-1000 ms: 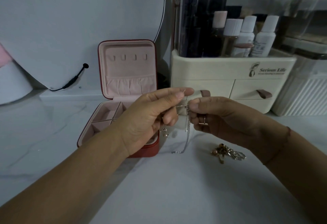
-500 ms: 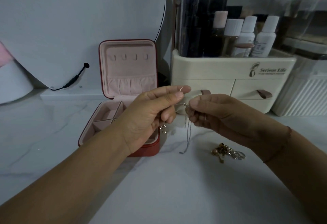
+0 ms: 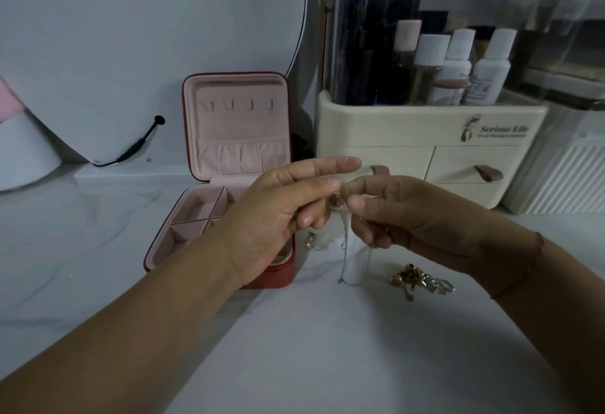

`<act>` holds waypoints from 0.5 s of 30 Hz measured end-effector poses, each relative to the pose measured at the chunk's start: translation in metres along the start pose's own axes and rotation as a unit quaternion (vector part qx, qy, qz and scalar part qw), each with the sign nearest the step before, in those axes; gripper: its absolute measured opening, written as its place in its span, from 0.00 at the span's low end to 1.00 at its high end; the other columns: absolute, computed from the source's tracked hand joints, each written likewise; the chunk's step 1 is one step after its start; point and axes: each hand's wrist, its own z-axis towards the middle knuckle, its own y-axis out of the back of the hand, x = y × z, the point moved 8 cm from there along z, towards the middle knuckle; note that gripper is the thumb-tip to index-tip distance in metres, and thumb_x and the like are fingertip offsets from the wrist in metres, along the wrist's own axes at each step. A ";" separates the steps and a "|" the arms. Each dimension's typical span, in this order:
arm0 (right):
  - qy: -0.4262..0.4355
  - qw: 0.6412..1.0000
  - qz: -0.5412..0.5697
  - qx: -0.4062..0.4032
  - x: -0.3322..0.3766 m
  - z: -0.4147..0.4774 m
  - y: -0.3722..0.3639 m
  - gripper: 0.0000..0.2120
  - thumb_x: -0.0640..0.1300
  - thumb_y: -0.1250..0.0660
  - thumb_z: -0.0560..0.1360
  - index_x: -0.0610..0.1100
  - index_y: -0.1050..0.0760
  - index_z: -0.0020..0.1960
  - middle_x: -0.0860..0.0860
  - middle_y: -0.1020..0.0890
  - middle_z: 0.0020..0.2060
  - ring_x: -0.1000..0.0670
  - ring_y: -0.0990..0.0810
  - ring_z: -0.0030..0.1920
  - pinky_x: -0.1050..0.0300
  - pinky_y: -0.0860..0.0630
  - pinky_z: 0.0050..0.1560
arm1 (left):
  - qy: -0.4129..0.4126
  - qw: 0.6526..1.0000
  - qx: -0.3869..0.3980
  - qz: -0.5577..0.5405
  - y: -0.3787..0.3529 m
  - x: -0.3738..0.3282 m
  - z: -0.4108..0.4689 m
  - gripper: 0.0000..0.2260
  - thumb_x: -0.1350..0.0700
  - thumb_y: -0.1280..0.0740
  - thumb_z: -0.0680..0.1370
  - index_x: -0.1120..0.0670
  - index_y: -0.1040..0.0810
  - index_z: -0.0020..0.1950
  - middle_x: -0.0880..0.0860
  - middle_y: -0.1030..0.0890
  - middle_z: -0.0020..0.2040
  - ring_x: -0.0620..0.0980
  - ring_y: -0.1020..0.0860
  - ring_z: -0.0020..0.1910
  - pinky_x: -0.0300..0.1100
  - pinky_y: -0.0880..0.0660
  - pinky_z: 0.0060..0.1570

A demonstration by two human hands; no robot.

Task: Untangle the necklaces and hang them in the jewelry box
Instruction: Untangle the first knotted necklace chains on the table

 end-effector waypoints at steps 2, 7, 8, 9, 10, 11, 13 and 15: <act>0.007 1.000 0.011 -0.005 0.001 0.000 0.000 0.18 0.49 0.36 0.73 0.36 0.23 0.54 0.49 0.23 0.29 0.54 0.30 0.29 0.65 0.30 0.32 | 0.000 1.000 0.006 -0.005 -0.001 -0.001 0.000 0.15 0.57 0.36 0.70 0.55 0.18 0.56 0.47 0.37 0.21 0.44 0.37 0.24 0.33 0.31 0.32; 0.012 0.999 0.032 -0.016 0.002 0.001 0.000 0.10 0.45 0.34 0.71 0.39 0.20 0.46 0.48 0.23 0.28 0.54 0.30 0.27 0.65 0.29 0.31 | 0.000 1.000 0.018 0.001 -0.002 -0.001 -0.001 0.16 0.56 0.35 0.71 0.54 0.19 0.57 0.47 0.37 0.21 0.46 0.37 0.27 0.33 0.30 0.34; 0.007 0.999 0.028 -0.018 0.001 0.001 0.001 0.12 0.45 0.33 0.70 0.37 0.20 0.47 0.48 0.23 0.27 0.53 0.30 0.26 0.65 0.30 0.30 | -0.001 1.000 0.020 0.002 -0.002 -0.001 -0.001 0.16 0.56 0.35 0.71 0.54 0.19 0.58 0.48 0.37 0.21 0.46 0.37 0.27 0.33 0.30 0.33; 0.004 1.000 0.024 -0.019 0.000 0.001 0.001 0.13 0.45 0.33 0.69 0.36 0.20 0.48 0.48 0.24 0.26 0.53 0.31 0.26 0.66 0.30 0.29 | -0.001 1.000 0.021 0.002 -0.002 -0.001 -0.001 0.16 0.56 0.36 0.71 0.54 0.19 0.58 0.48 0.37 0.21 0.45 0.37 0.26 0.33 0.31 0.33; 0.002 1.000 0.022 -0.019 -0.001 0.001 0.001 0.13 0.44 0.32 0.69 0.36 0.20 0.47 0.47 0.24 0.25 0.53 0.31 0.26 0.66 0.31 0.28 | -0.001 1.000 0.023 0.004 -0.003 -0.001 -0.001 0.16 0.56 0.36 0.71 0.54 0.19 0.58 0.48 0.37 0.21 0.45 0.37 0.26 0.33 0.31 0.33; 0.002 1.000 0.023 -0.020 -0.001 0.001 0.000 0.10 0.44 0.31 0.68 0.38 0.19 0.45 0.47 0.25 0.24 0.53 0.31 0.25 0.66 0.31 0.27 | -0.001 1.000 0.025 0.007 -0.004 -0.002 -0.002 0.16 0.56 0.36 0.71 0.53 0.19 0.58 0.48 0.37 0.21 0.45 0.37 0.26 0.33 0.31 0.33; 0.006 0.999 0.023 -0.022 0.000 0.001 0.000 0.06 0.44 0.31 0.68 0.42 0.19 0.40 0.47 0.24 0.24 0.53 0.31 0.25 0.66 0.32 0.26 | -0.001 1.000 0.025 0.016 -0.004 -0.002 -0.002 0.16 0.55 0.36 0.71 0.53 0.19 0.58 0.47 0.36 0.21 0.44 0.37 0.26 0.34 0.31 0.33; 0.016 0.999 0.015 -0.031 0.001 0.002 0.001 0.05 0.45 0.30 0.66 0.43 0.20 0.39 0.48 0.23 0.27 0.53 0.31 0.26 0.66 0.32 0.27 | -0.001 0.999 0.020 0.028 -0.003 -0.002 -0.002 0.16 0.55 0.35 0.71 0.52 0.19 0.57 0.47 0.35 0.22 0.43 0.35 0.26 0.33 0.31 0.34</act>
